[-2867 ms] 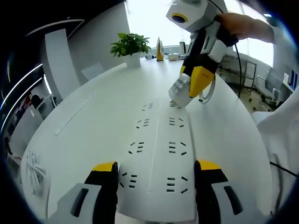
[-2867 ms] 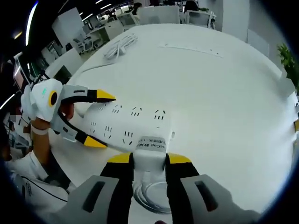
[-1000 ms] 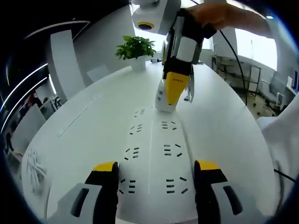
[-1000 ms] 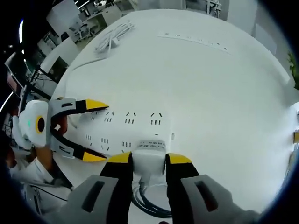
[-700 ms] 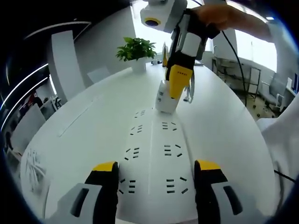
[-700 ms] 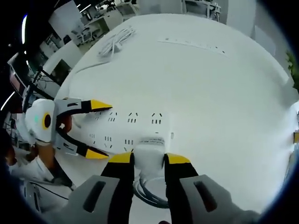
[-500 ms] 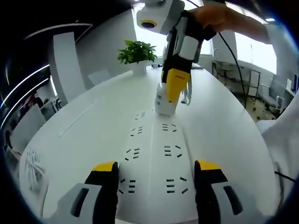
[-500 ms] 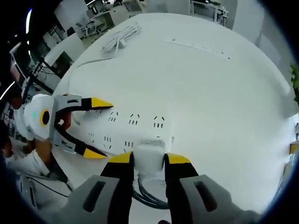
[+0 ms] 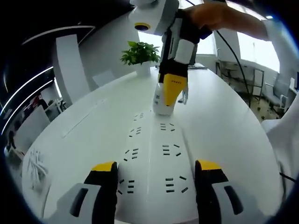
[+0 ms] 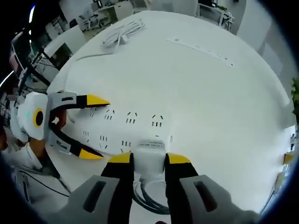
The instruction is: Straighten the power strip on the desk, plug the charger into it
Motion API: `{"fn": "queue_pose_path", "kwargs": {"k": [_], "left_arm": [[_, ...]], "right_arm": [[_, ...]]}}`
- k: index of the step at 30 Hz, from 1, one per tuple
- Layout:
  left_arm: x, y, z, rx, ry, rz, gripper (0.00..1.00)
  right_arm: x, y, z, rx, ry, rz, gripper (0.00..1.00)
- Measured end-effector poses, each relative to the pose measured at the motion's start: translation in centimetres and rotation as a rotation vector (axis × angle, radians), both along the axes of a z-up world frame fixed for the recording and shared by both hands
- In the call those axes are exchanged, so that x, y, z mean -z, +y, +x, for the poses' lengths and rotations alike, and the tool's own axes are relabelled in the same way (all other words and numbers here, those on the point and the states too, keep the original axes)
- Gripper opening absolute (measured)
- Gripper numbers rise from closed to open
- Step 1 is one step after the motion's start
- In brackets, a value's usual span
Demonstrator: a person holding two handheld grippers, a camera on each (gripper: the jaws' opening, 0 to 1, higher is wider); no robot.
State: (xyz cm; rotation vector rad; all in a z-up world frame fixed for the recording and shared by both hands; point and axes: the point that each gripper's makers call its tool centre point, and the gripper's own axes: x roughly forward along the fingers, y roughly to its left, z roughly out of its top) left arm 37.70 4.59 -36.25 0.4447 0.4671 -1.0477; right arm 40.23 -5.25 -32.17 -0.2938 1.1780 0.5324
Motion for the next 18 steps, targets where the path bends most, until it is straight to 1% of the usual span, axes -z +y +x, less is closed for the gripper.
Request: {"fn": "queue_pose_path", "kwargs": {"k": [5,10,12,14,15,16,18], "left_arm": [[-0.2,0.1,0.3,-0.013,0.0,-0.015,0.68],[-0.2,0.2,0.5,-0.025,0.001,-0.021,0.68],[-0.2,0.2,0.6,-0.03,0.001,-0.023,0.68],[-0.3,0.3,0.6,-0.027,0.005,-0.026,0.68],[-0.3,0.3,0.6,-0.027,0.008,-0.027,0.68],[-0.3,0.3,0.6,-0.028,0.01,-0.029,0.68],[-0.3,0.2,0.6,-0.031,0.011,-0.03,0.68]], "right_arm": [[-0.1,0.2,0.8,-0.013,0.025,0.011,0.23],[0.1,0.4,1.1,-0.054,0.05,-0.031,0.23],[0.1,0.4,1.3,-0.054,0.058,-0.036,0.22],[0.2,0.4,1.6,-0.039,0.086,-0.037,0.23],[0.3,0.5,1.7,-0.04,0.09,-0.043,0.23],[0.4,0.4,1.6,-0.068,0.097,-0.067,0.23],[0.5,0.6,1.6,-0.062,0.106,-0.072,0.23]]}}
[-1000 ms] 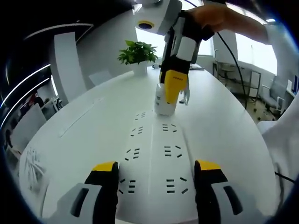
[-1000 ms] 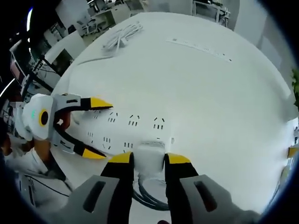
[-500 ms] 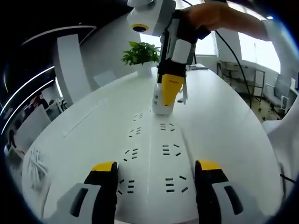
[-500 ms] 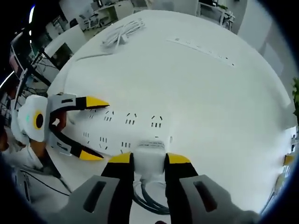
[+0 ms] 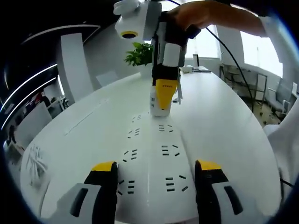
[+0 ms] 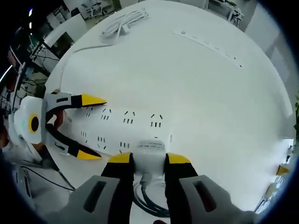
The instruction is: Straighten the power strip on the desk, plug the charger into it
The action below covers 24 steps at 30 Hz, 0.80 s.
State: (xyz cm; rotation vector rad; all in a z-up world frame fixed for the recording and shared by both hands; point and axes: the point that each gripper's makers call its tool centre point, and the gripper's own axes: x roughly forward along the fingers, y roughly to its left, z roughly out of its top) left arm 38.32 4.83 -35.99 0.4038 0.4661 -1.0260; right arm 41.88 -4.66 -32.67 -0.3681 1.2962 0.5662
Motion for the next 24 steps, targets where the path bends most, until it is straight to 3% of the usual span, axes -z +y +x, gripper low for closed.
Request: {"fn": "queue_pose_path", "kwargs": {"k": [21,24], "left_arm": [[0.1,0.0,0.3,-0.033,0.006,-0.01,0.68],[0.1,0.1,0.4,-0.035,0.007,-0.014,0.68]], "right_arm": [[1.6,-0.2,1.0,-0.007,-0.053,-0.099,0.24],[1.8,-0.3,1.7,-0.014,-0.031,-0.082,0.24]]}}
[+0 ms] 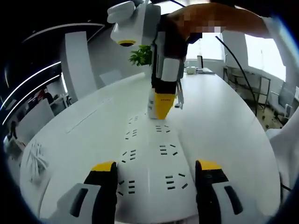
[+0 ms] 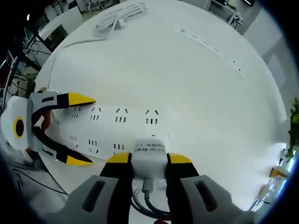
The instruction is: Straighten the power strip on the desk, plug the charger into it
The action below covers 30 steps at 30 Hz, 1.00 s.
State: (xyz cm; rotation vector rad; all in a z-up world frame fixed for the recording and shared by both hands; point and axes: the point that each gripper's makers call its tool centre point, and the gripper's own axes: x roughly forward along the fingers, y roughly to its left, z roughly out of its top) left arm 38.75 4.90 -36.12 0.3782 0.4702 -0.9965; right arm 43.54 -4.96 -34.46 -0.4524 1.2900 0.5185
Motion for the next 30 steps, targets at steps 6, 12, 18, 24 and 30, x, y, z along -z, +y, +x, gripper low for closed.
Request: {"fn": "queue_pose_path", "kwargs": {"k": [6,12,18,24,30], "left_arm": [[0.1,0.03,0.19,-0.001,0.002,-0.006,0.68],[0.16,-0.01,0.27,-0.005,-0.001,-0.005,0.68],[0.16,0.0,0.33,-0.008,-0.005,-0.022,0.69],[0.13,-0.13,0.4,0.002,-0.006,-0.041,0.7],[0.01,-0.23,0.39,0.007,-0.007,-0.054,0.71]], "right_arm": [[0.27,0.52,0.02,-0.024,0.062,0.021,0.25],[0.39,0.78,-0.19,-0.03,0.082,0.03,0.26],[0.33,0.64,-0.07,-0.029,0.052,0.012,0.26],[0.45,0.42,0.29,-0.018,0.027,0.021,0.28],[0.62,0.59,-0.16,0.002,0.016,0.127,0.31]]}}
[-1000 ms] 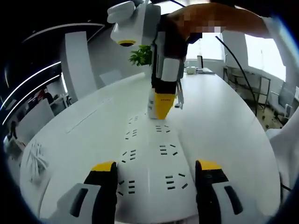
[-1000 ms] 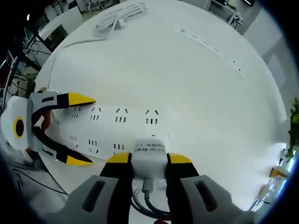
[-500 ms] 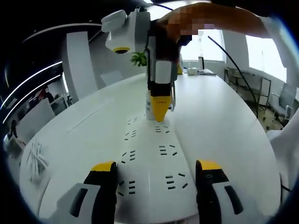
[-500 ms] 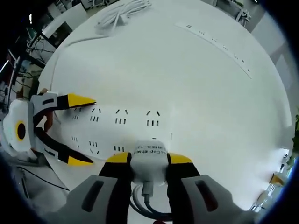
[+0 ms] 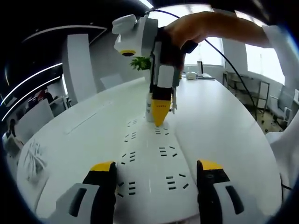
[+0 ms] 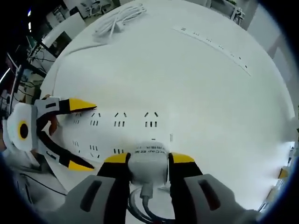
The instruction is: Straighten the power strip on the desk, plug the charger into it
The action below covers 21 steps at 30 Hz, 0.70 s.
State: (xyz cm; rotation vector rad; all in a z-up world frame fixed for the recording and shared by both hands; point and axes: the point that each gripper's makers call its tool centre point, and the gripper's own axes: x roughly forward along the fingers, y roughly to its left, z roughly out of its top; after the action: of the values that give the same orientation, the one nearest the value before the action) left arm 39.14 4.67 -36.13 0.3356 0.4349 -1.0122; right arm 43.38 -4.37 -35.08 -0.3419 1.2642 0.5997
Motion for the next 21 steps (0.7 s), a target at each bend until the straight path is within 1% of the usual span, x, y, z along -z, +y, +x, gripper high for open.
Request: {"fn": "queue_pose_path", "kwargs": {"k": [3,4,6,7,8,9,10,11,12,15,16,17,18,19,20,21], "left_arm": [[0.0,0.0,0.0,0.002,-0.002,-0.002,0.71],[0.0,0.0,0.0,0.003,-0.003,-0.003,0.71],[-0.1,-0.1,0.0,0.005,-0.004,-0.006,0.71],[-0.1,-0.1,0.0,0.006,-0.003,-0.006,0.71],[-0.1,-0.1,0.0,0.006,-0.003,-0.007,0.72],[-0.1,-0.1,-0.1,0.006,-0.003,-0.007,0.72],[-0.1,-0.1,-0.1,0.006,-0.003,-0.007,0.72],[-0.2,-0.2,-0.1,0.008,-0.004,-0.007,0.72],[-0.2,-0.2,-0.2,0.009,-0.004,-0.007,0.72],[-0.2,-0.3,-0.3,0.01,-0.004,-0.007,0.72],[-0.2,-0.3,-0.3,0.011,-0.004,-0.007,0.72],[-0.2,-0.3,-0.3,0.011,-0.004,-0.007,0.72],[-0.2,-0.3,-0.3,0.011,-0.004,-0.007,0.72],[-0.2,-0.3,-0.3,0.011,-0.004,-0.007,0.72],[-0.2,-0.3,-0.4,0.012,-0.004,-0.008,0.73],[-0.2,-0.3,-0.4,0.014,-0.005,-0.008,0.73]], "right_arm": [[0.1,0.0,0.0,0.012,-0.015,0.05,0.33],[0.1,0.1,-0.2,0.003,-0.025,0.062,0.34],[0.3,0.6,-0.2,-0.027,-0.038,0.108,0.41],[0.5,0.5,-0.3,-0.024,-0.033,0.117,0.42],[0.5,0.7,-0.3,-0.02,-0.038,0.142,0.42],[0.3,1.0,0.2,-0.043,-0.079,0.174,0.42],[0.1,1.2,0.6,-0.049,-0.105,0.195,0.42],[0.0,1.1,0.6,-0.057,-0.114,0.191,0.42],[-0.3,1.3,0.9,-0.097,-0.15,0.197,0.41],[-1.1,1.3,1.2,-0.186,-0.208,0.173,0.42],[-1.1,1.3,1.2,-0.198,-0.213,0.171,0.42],[-1.5,1.6,1.1,-0.249,-0.237,0.167,0.43],[-1.8,1.7,1.2,-0.275,-0.258,0.162,0.44],[-1.9,1.8,1.1,-0.29,-0.266,0.159,0.45],[-2.3,2.0,1.0,-0.333,-0.285,0.158,0.46],[-2.6,2.2,0.9,-0.355,-0.305,0.161,0.47]]}}
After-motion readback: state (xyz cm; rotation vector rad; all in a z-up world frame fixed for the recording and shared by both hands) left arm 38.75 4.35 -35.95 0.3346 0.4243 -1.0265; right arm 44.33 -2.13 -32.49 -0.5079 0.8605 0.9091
